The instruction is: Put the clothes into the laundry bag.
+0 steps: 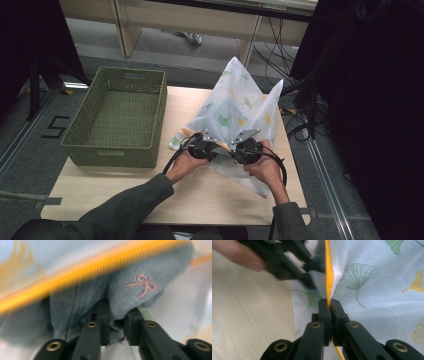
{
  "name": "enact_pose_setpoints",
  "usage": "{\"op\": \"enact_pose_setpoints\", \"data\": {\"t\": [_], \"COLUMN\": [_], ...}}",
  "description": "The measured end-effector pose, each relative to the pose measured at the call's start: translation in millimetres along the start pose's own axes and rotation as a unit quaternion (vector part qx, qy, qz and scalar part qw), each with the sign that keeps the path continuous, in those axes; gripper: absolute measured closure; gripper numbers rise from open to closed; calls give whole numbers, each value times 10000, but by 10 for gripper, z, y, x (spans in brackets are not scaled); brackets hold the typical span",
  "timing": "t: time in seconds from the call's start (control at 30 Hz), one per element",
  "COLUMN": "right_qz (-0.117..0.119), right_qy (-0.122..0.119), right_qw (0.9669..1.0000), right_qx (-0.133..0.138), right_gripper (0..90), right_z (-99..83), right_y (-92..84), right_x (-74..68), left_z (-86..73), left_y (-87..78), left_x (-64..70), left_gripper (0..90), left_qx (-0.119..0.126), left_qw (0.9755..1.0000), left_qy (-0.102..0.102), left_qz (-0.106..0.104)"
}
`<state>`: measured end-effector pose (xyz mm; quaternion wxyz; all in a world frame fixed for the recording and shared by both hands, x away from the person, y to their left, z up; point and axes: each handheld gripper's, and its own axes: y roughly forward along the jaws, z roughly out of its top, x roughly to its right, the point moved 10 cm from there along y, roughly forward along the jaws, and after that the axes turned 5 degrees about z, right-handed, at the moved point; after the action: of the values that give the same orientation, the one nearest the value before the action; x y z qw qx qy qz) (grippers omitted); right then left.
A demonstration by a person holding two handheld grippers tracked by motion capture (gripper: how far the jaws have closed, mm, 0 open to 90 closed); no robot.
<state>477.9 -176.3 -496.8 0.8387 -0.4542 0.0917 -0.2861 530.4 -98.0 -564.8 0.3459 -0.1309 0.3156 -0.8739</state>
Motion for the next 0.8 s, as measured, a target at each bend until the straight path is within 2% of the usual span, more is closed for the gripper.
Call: {"op": "enact_pose_setpoints", "data": {"t": [0.07,0.1,0.13,0.2,0.27,0.3,0.47,0.53,0.57,0.63,0.7,0.73,0.77,0.8], "right_qz": [48,36,45,92,94,160,164,149,164,127,169,142,142,144], "right_qy": [-134,-63,-228,-64,-54,-56,16,-35,18,33,73,122,122,124], "right_qw": [9999,10000,9997,9998,9998,9995,9994,9992,9990,9991,9990,9991,9991,9991], "right_qx": [20,-13,10,-154,-176,-254,-297,-371,-408,-400,-404,-370,-370,-373], "right_gripper": [893,893,893,893,894,893,893,894,893,894,894,894,894,894], "right_z": [13,6,15,-48,-62,-99,-140,-153,-175,-182,-212,-218,-218,-219], "right_y": [14,19,46,109,137,216,392,486,544,559,586,585,585,585], "right_x": [-3,-10,7,-1,7,24,72,105,133,153,177,190,190,188], "left_z": [115,142,172,156,150,136,117,103,69,51,20,-13,-13,-35], "left_y": [40,42,54,64,59,56,57,54,27,4,-80,-181,-181,-255], "left_x": [-9,-4,3,9,9,14,23,48,46,48,53,40,40,15], "left_gripper": [798,800,800,797,795,791,783,763,744,734,673,620,615,615], "left_qx": [143,165,217,187,209,195,161,155,77,30,-77,-175,-175,-201], "left_qw": [9999,9998,9996,9998,9997,9997,9997,9995,9994,9993,9990,9983,9983,9980], "left_qy": [-86,-100,-158,-115,-118,-90,-59,-56,23,26,138,408,408,538], "left_qz": [40,-2,-12,-33,-53,-89,-177,-275,-322,-364,-414,-367,-367,-262]}}
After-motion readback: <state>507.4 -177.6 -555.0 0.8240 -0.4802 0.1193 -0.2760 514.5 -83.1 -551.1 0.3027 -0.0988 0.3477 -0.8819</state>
